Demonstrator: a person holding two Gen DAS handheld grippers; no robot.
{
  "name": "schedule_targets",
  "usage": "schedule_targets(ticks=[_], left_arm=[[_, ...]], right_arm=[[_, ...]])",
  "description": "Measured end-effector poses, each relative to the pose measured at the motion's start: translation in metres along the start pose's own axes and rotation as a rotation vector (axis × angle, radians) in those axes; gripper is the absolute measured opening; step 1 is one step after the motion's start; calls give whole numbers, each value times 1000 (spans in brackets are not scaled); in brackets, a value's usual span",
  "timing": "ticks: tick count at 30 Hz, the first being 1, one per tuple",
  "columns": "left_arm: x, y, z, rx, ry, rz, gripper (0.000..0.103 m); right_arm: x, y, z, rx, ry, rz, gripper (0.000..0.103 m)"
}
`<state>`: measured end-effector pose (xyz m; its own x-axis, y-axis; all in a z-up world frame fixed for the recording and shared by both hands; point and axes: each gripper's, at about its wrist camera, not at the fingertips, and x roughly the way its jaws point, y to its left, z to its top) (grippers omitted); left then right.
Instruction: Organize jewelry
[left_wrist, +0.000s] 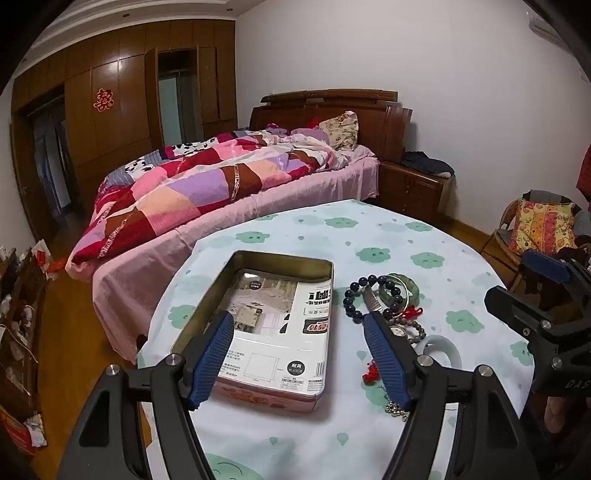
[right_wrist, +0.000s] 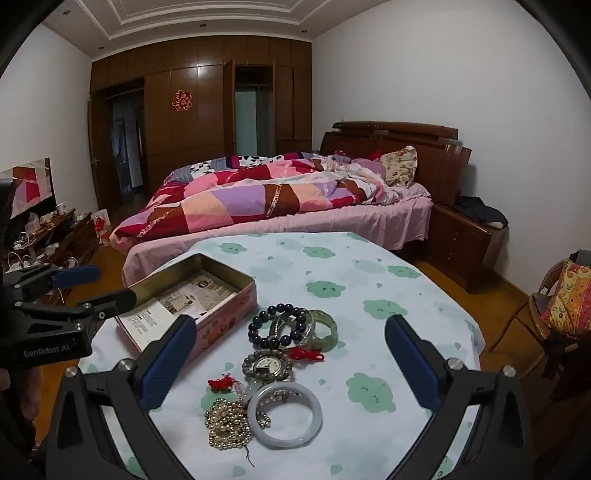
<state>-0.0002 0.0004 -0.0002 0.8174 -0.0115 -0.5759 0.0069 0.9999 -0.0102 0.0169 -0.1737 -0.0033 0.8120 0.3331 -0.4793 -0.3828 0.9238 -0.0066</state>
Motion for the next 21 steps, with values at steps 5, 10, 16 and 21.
schedule_targets(ticks=[5,10,16,21], left_arm=[[2,2,1,8,7,-8,73],[2,-5,0,18,6,15,73],[3,-6,-3,23,5,22,73],[3,0,-3,19,9,20,73]], right_arm=[[1,0,-1,6,1,6,103],[2,1,-2,4,3,6,103],[3,2,-3,5,5,7,103],[4,1,-2,6,7,7,103]])
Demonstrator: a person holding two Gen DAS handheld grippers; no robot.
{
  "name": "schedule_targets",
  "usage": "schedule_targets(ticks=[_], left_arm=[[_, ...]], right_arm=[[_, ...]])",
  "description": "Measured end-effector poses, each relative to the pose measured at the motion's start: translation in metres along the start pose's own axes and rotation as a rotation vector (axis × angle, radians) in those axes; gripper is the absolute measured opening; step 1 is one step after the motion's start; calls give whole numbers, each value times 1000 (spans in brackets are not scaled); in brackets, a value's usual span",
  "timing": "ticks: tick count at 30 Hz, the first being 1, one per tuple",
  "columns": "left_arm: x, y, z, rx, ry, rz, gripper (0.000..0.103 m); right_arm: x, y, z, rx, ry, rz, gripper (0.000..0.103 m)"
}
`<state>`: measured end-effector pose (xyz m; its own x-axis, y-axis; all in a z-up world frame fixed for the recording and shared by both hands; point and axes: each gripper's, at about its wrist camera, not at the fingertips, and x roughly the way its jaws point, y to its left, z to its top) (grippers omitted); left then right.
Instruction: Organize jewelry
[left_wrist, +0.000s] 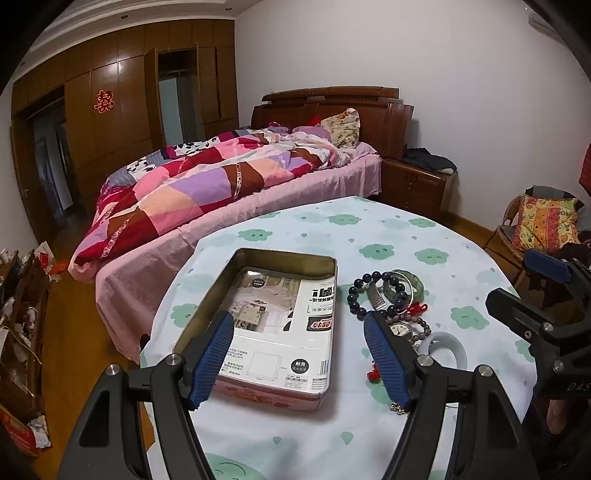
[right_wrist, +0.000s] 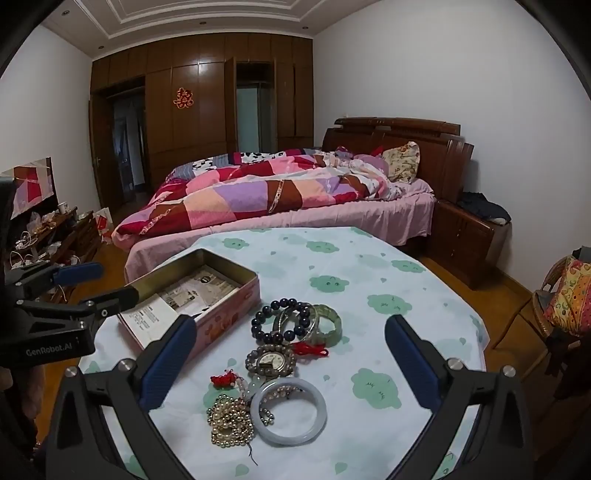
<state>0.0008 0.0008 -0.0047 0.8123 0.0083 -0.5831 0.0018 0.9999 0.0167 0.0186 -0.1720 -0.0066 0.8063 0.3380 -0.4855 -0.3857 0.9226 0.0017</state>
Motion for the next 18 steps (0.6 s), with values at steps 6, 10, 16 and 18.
schedule_targets(ticks=[6,10,16,18], left_arm=[[0,6,-2,-2,2,-2,73],[1,1,0,-1,3,1,73],[1,1,0,2,2,5,73],[1,1,0,2,2,4,73]], right_arm=[[2,0,-6,3,5,2,103],[2,1,-7,4,7,3,103],[3,0,-7,6,11,4,103],[3,-1,-5,6,11,5,103]])
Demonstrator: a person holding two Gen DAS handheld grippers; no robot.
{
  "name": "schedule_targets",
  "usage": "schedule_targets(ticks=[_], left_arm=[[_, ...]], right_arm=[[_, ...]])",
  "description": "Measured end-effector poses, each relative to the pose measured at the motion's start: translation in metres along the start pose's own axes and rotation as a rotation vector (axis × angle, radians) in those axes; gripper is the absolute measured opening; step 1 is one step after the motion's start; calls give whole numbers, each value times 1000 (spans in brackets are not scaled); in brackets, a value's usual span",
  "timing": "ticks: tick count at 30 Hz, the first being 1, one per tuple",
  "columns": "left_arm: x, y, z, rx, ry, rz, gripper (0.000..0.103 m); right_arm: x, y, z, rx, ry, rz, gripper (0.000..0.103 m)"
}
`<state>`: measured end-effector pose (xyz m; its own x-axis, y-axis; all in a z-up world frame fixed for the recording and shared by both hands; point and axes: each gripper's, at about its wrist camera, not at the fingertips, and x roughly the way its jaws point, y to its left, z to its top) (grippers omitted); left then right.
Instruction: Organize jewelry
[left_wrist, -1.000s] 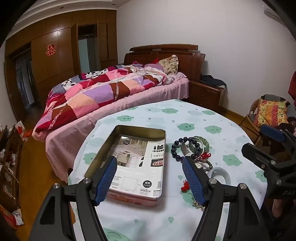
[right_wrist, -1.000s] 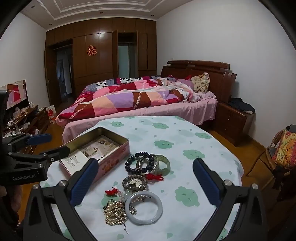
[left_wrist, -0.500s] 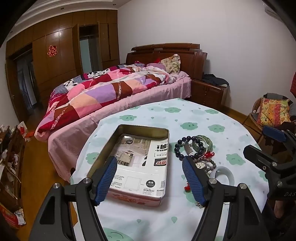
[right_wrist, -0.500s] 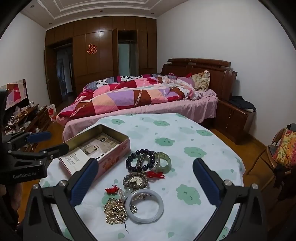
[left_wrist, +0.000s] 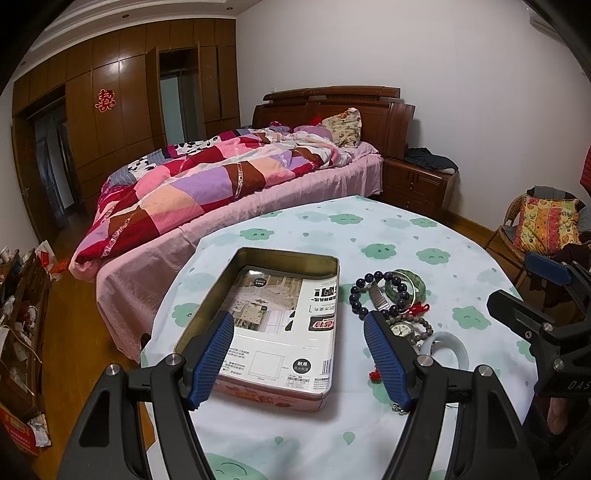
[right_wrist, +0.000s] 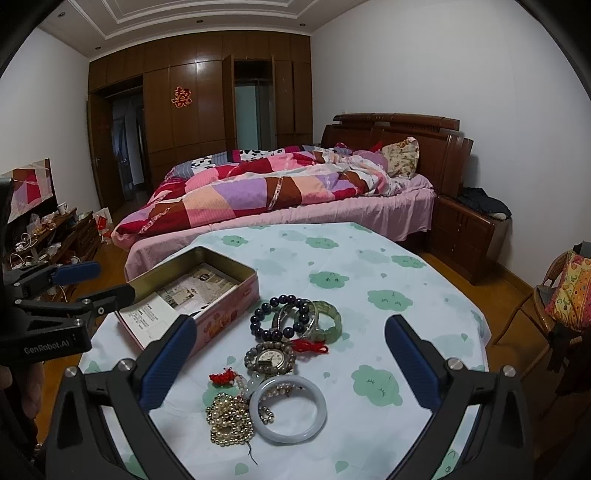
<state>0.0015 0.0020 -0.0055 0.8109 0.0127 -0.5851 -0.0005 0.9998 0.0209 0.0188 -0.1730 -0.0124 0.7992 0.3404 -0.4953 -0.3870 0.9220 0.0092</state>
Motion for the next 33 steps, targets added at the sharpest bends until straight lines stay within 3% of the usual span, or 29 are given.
schedule_targets(ticks=[33], left_arm=[[1,0,0,1,2,1,73]], right_arm=[[9,1,-11,5,13,6,103]])
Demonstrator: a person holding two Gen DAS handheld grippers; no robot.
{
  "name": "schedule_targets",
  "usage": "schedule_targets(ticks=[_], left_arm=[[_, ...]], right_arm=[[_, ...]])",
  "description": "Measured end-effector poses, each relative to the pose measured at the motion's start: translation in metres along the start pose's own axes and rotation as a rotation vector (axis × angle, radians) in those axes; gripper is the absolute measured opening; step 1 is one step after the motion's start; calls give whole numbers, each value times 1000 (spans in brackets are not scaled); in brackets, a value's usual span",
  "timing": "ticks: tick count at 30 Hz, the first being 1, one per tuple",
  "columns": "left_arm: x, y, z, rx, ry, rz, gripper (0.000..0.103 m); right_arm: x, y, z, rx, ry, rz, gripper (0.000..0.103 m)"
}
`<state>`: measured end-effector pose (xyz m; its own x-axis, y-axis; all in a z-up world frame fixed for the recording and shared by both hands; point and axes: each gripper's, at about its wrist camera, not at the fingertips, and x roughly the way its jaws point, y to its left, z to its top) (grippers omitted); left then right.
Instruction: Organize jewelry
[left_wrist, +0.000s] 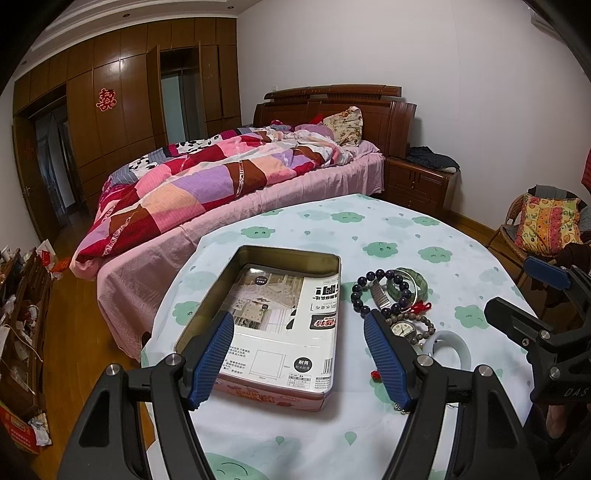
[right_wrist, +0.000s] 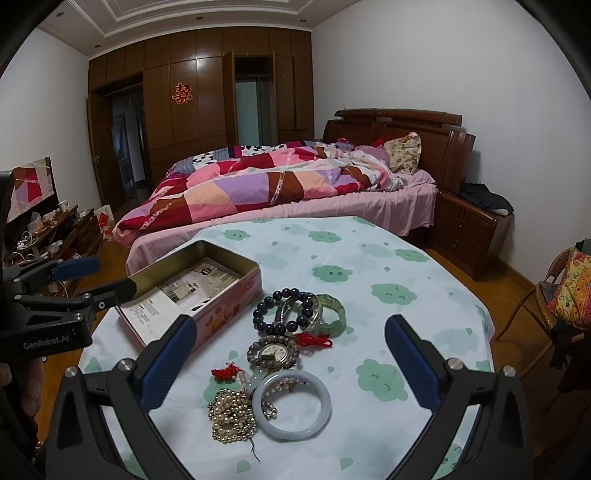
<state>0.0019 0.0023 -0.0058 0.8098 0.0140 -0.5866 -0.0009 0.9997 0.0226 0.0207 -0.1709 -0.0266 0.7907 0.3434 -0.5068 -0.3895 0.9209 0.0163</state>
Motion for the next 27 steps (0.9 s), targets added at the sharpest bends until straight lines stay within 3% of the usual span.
schedule_targets(ticks=[27], left_arm=[[8,6,-9,-7,21,-5,73]], right_arm=[[2,-3,-5,-1,9,-7,103]])
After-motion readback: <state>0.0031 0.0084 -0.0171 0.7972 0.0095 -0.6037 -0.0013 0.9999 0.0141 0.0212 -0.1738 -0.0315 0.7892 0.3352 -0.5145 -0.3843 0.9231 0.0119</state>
